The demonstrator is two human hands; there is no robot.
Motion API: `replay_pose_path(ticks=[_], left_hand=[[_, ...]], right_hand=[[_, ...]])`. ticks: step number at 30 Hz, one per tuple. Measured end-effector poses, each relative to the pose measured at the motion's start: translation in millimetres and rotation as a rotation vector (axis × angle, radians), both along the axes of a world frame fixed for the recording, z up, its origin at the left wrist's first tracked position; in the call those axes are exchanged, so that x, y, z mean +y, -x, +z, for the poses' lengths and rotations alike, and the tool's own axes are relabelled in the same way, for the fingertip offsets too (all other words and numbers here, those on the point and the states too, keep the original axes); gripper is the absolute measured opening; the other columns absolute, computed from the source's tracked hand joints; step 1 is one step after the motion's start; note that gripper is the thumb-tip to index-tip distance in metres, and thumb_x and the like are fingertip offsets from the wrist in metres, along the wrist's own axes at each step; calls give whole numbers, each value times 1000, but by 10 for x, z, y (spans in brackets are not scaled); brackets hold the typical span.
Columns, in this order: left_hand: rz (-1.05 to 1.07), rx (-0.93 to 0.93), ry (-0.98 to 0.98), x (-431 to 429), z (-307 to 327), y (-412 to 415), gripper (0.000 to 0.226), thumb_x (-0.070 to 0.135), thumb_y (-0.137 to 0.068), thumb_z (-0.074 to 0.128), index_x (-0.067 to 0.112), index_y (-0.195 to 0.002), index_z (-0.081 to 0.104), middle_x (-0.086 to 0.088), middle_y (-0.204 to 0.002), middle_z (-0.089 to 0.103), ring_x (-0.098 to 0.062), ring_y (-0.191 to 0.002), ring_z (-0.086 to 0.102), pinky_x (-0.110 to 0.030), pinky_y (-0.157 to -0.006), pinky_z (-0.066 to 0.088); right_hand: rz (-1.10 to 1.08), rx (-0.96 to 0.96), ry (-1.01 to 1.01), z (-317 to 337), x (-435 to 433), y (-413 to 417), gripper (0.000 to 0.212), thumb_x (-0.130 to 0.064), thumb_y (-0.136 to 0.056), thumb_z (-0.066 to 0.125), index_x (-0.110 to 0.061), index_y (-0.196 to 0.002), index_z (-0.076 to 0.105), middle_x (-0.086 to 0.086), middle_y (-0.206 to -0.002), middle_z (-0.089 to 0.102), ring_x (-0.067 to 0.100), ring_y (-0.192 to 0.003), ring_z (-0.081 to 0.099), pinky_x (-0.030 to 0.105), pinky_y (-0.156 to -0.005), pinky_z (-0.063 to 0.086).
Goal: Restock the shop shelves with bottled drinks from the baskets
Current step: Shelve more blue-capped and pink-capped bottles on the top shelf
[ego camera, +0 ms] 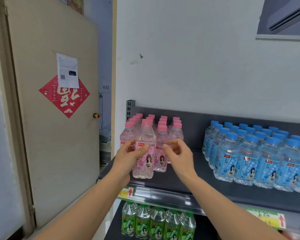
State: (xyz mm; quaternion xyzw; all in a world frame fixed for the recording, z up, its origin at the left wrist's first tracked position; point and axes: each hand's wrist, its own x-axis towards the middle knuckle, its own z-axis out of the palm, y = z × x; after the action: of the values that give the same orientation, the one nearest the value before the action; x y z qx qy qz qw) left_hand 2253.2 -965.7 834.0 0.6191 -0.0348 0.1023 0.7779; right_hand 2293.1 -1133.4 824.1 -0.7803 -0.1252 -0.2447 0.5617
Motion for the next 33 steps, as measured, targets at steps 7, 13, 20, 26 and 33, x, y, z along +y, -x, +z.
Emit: replay_pose_path(ticks=[7, 13, 20, 26, 33], left_hand=[[-65, 15, 25, -273, 56, -43, 55, 18, -75, 78, 17, -126, 57, -10, -116, 67, -26, -102, 67, -33, -76, 51], [-138, -41, -132, -438, 39, -57, 53, 18, -76, 78, 24, -125, 59, -2, -119, 66, -19, -109, 62, -34, -86, 51], [300, -141, -632, -222, -70, -154, 56, 20, -78, 78, 23, -128, 55, 2, -127, 52, -12, -117, 48, -34, -103, 40], [628, -119, -941, -2, -216, -304, 80, 29, -72, 82, 22, -139, 38, -8, -128, 36, -25, -121, 37, -40, -98, 41], [519, 126, -919, 173, -302, -560, 108, 32, -65, 87, 12, -145, 18, -17, -143, 31, -37, -128, 39, -51, -102, 42]], right_hand=[[300, 87, 99, 32, -99, 238, 63, -27, -73, 83, -28, -127, 51, -7, -112, 65, 7, -99, 62, 15, -79, 50], [224, 98, 26, 53, -353, 269, 59, -15, -71, 84, -25, -122, 54, -4, -106, 67, 7, -94, 64, 22, -78, 54], [83, 228, 19, 0, -697, 140, 56, -10, -76, 80, -23, -122, 50, -7, -102, 65, 6, -92, 63, 18, -69, 50], [54, 302, 28, -126, -696, -51, 55, -8, -75, 80, -25, -118, 49, -5, -103, 65, 8, -93, 62, 20, -68, 49], [62, 289, 29, -198, -578, -221, 57, -6, -76, 78, -26, -123, 53, -9, -105, 67, 7, -96, 63, 20, -74, 51]])
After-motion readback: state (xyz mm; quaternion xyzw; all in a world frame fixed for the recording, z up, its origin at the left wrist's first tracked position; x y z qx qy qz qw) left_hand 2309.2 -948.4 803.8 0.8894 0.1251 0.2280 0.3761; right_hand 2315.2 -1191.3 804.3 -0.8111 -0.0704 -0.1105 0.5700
